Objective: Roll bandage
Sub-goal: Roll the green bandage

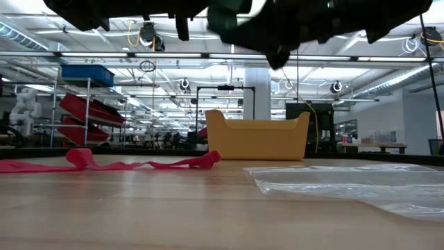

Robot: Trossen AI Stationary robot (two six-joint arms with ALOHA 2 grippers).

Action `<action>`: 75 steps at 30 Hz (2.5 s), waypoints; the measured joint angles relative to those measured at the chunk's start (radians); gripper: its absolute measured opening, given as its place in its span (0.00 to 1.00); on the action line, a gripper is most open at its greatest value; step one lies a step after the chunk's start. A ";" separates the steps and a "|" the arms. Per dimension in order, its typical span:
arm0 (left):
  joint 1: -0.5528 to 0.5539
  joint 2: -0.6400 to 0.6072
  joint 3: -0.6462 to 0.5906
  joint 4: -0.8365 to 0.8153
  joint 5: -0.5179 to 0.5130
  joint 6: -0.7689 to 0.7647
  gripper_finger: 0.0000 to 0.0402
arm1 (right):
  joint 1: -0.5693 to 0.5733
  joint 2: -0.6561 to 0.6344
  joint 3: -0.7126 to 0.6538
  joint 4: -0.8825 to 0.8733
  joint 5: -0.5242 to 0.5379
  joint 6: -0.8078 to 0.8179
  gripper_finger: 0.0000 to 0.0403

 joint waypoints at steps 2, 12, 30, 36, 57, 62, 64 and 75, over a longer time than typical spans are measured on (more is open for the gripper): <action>-0.001 -0.003 0.000 0.012 0.034 0.034 0.03 | -0.009 0.000 0.000 -0.111 0.005 0.039 0.00; 0.000 -0.042 -0.001 -0.074 0.166 0.191 0.03 | 0.003 0.001 -0.001 -0.246 0.045 0.095 0.00; -0.013 -0.075 -0.001 -0.107 -0.029 0.587 0.03 | 0.066 0.001 0.012 -0.457 -0.045 0.225 0.00; -0.043 -0.076 -0.001 -0.122 0.121 0.580 0.03 | 0.009 0.002 0.012 -0.524 0.000 0.241 0.00; -0.104 -0.160 -0.002 -0.097 -0.004 0.604 0.03 | 0.008 0.079 0.012 -0.409 -0.052 0.269 0.00; -0.104 -0.157 0.000 -0.135 -0.039 0.601 0.03 | 0.011 0.062 0.010 -0.351 -0.015 0.222 0.00; -0.104 -0.156 0.001 -0.153 -0.043 0.601 0.03 | 0.012 0.054 0.010 -0.314 -0.013 0.197 0.02; -0.103 -0.152 0.003 -0.221 -0.092 0.606 0.03 | 0.068 0.011 0.008 -0.278 0.000 0.121 0.32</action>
